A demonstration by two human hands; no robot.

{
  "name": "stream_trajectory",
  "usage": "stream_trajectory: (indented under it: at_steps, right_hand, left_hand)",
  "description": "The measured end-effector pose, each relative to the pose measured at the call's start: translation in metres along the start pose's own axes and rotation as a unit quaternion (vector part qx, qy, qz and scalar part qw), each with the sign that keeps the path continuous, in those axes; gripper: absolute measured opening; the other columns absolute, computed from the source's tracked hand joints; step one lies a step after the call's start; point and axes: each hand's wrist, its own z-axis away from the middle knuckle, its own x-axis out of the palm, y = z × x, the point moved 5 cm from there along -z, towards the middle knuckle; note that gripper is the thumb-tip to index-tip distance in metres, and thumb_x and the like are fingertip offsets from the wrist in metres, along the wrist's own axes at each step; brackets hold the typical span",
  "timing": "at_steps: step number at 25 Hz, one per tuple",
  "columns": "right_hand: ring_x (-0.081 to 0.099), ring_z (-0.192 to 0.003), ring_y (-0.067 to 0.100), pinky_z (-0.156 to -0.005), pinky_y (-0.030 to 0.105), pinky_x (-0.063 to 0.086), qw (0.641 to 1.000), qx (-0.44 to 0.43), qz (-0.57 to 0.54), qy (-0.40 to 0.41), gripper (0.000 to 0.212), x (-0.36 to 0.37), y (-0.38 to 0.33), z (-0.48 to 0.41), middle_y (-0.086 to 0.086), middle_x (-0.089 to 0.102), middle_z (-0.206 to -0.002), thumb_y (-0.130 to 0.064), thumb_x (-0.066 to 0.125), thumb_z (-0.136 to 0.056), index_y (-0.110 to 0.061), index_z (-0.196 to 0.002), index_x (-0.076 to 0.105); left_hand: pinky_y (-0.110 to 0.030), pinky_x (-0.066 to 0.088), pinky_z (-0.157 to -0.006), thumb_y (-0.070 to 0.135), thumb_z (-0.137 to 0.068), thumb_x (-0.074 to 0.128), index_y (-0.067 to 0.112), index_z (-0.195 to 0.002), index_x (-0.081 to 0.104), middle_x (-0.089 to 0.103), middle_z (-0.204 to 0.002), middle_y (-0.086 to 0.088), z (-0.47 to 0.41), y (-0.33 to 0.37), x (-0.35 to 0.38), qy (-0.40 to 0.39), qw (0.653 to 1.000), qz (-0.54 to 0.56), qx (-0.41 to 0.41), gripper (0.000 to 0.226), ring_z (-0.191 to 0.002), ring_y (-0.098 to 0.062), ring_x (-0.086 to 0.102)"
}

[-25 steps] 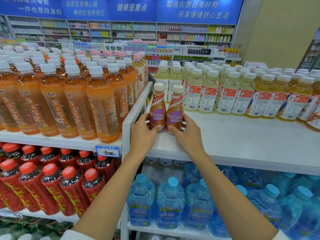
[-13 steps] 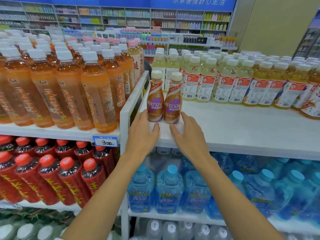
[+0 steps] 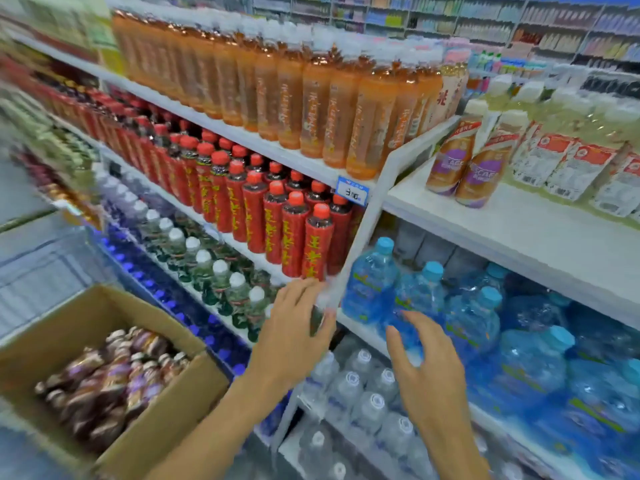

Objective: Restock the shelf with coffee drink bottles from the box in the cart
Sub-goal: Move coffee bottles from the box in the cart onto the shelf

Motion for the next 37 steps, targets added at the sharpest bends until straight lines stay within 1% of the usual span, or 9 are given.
stream_trajectory:
  at_steps: [5,7,9,10,13,17,21,30,37]
  right_hand:
    - [0.058,-0.125,0.027,-0.105,0.039,0.041,0.987,0.054,-0.032,-0.15,0.053,0.092,0.017,0.091,0.003,0.064,-0.132,-0.054,0.06,-0.092,-0.014,-0.127,0.066]
    - [0.06,-0.124,0.03,-0.104,0.043,0.044,0.977,0.06,-0.025,-0.204,0.077,0.121,0.022,0.118,0.005,0.064,-0.131,-0.075,0.059,-0.08,-0.015,-0.128,0.066]
    - [0.056,-0.13,0.024,-0.109,0.035,0.04,0.957,0.06,0.011,-0.283,0.115,0.155,0.027,0.141,-0.002,0.057,-0.137,-0.103,0.026,-0.06,-0.025,-0.138,0.057]
    - [0.058,-0.127,0.016,-0.105,0.021,0.038,0.953,0.053,0.037,-0.297,0.114,0.169,0.027,0.149,-0.006,0.058,-0.134,-0.105,0.014,-0.056,-0.035,-0.137,0.054]
    - [0.07,-0.099,0.008,-0.082,0.003,0.033,0.955,0.099,0.043,-0.277,0.049,0.21,0.033,0.173,-0.012,0.072,-0.108,-0.096,0.031,-0.069,-0.07,-0.106,0.051]
    - [0.068,-0.109,0.025,-0.087,0.011,0.037,0.94,0.112,-0.005,-0.321,0.027,0.258,-0.022,0.181,0.003,0.073,-0.112,-0.034,0.079,-0.081,-0.033,-0.107,0.072]
    - [0.057,-0.126,0.02,-0.101,0.031,0.041,0.92,0.134,0.038,-0.366,0.037,0.322,-0.07,0.172,-0.004,0.063,-0.129,-0.036,0.076,-0.086,-0.034,-0.121,0.065]
    - [0.057,-0.124,0.018,-0.103,0.034,0.045,0.885,0.111,0.116,-0.438,0.047,0.476,-0.153,0.13,-0.006,0.059,-0.138,-0.051,0.053,-0.098,-0.032,-0.14,0.049]
    - [0.045,-0.138,0.032,-0.112,0.041,0.039,0.829,0.211,0.17,-0.489,0.07,0.611,-0.123,0.121,0.011,0.039,-0.156,-0.044,0.053,-0.096,-0.016,-0.155,0.029]
  left_hand:
    - [-0.019,0.03,-0.113,0.043,-0.099,0.056,0.023,-0.142,0.051,0.048,-0.141,0.013,0.148,-0.085,-0.026,-0.019,0.986,-0.039,-0.159,0.048,-0.133,-0.006,0.039]
    - [-0.019,0.035,-0.106,0.046,-0.098,0.055,0.02,-0.135,0.059,0.054,-0.133,0.01,0.196,-0.111,-0.042,-0.017,0.974,-0.052,-0.219,0.046,-0.125,-0.006,0.045]
    - [-0.022,0.042,-0.099,0.05,-0.09,0.053,0.013,-0.121,0.069,0.065,-0.12,0.001,0.236,-0.137,-0.056,0.003,0.96,-0.051,-0.275,0.051,-0.113,-0.011,0.056]
    - [-0.021,0.042,-0.095,0.05,-0.087,0.053,0.012,-0.115,0.071,0.068,-0.114,-0.002,0.253,-0.149,-0.061,0.012,0.951,-0.048,-0.306,0.052,-0.107,-0.011,0.058]
    - [-0.013,0.036,-0.093,0.052,-0.084,0.055,0.018,-0.118,0.07,0.066,-0.117,0.004,0.287,-0.177,-0.084,0.048,0.923,-0.04,-0.38,0.051,-0.108,-0.01,0.06]
    - [-0.005,0.028,-0.097,0.044,-0.091,0.064,0.021,-0.125,0.066,0.06,-0.122,0.011,0.304,-0.223,-0.112,0.064,0.892,-0.021,-0.447,0.042,-0.115,-0.007,0.057]
    - [-0.015,0.03,-0.106,0.037,-0.095,0.064,0.021,-0.135,0.058,0.055,-0.136,0.008,0.295,-0.3,-0.128,0.024,0.879,-0.005,-0.476,0.044,-0.129,-0.011,0.049]
    - [-0.032,0.045,-0.101,0.039,-0.099,0.054,0.017,-0.136,0.053,0.057,-0.129,0.001,0.182,-0.478,-0.146,-0.079,0.889,0.036,-0.449,0.043,-0.122,-0.019,0.054]
    - [-0.036,0.051,-0.094,0.045,-0.095,0.05,0.014,-0.134,0.052,0.066,-0.118,-0.004,0.142,-0.605,-0.083,-0.137,0.835,0.044,-0.531,0.049,-0.11,-0.025,0.062]
